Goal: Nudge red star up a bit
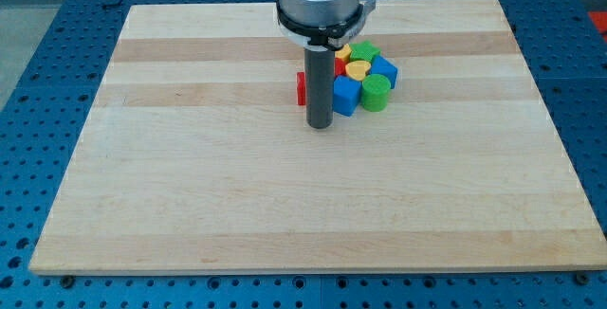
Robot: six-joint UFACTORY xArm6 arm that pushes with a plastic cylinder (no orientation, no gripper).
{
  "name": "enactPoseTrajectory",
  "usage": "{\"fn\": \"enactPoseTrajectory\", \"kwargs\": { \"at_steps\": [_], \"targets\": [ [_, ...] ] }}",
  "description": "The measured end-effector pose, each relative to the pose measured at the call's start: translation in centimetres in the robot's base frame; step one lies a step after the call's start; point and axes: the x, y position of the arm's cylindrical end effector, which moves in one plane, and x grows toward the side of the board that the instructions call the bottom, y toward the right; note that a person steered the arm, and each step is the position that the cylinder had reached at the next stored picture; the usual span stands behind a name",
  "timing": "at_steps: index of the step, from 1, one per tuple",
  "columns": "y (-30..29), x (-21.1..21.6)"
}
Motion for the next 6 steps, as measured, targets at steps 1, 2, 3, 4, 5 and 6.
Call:
{"fn": "enactPoseTrajectory", "kwargs": {
  "at_steps": [1, 2, 3, 4, 5, 6],
  "targets": [
    [0.0, 0.0],
    [0.0, -0.2],
    [0.0, -1.2],
    [0.0, -1.5],
    [0.1, -2.2],
    [0.3, -3.3]
  ]
}}
